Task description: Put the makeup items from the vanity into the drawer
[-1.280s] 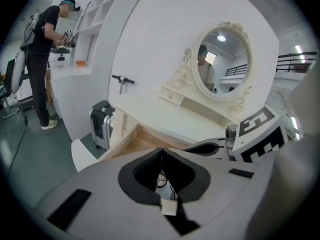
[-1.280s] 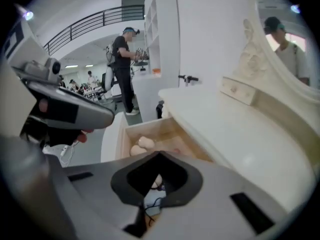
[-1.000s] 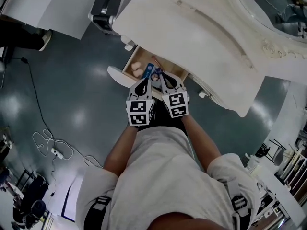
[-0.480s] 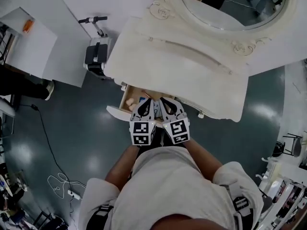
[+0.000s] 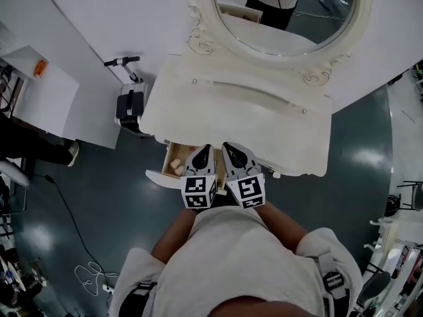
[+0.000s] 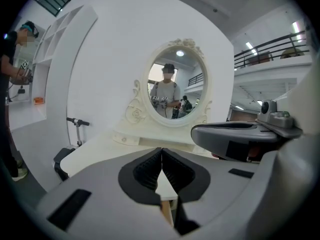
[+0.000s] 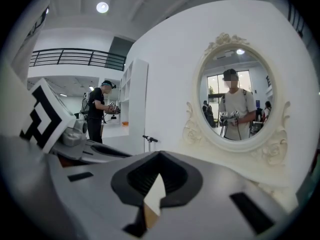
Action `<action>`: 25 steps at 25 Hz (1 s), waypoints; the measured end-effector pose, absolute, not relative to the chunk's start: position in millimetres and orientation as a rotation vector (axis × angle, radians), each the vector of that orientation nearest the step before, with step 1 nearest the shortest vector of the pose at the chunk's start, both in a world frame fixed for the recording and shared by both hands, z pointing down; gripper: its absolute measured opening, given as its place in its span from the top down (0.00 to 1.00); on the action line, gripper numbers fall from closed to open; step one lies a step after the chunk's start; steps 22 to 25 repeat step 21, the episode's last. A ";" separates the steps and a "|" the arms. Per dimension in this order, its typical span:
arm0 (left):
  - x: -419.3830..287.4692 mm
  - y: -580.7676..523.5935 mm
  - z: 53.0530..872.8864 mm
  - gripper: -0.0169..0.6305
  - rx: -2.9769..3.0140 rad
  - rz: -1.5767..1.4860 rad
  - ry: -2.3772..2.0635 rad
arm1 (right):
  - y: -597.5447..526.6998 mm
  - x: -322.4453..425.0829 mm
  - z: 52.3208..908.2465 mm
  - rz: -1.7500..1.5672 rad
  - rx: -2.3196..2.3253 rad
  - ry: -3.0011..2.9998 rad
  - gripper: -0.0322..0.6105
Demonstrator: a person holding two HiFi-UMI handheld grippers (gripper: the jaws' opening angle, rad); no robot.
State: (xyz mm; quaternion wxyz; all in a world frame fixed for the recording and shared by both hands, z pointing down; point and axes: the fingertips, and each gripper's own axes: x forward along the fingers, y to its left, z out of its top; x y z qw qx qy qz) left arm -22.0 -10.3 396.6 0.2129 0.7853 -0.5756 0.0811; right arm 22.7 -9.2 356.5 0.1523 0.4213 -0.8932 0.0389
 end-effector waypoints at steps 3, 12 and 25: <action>-14.1 -15.4 394.8 0.96 2.204 0.233 -1.587 | -12.7 33.4 357.4 0.115 1.237 -2.553 0.93; 9.0 -25.9 381.8 0.96 2.250 0.211 -1.556 | -22.8 51.1 350.0 0.088 1.275 -2.538 0.93; 39.3 -30.8 375.1 0.96 2.304 0.198 -1.498 | -25.5 69.8 345.9 0.090 1.326 -2.520 0.93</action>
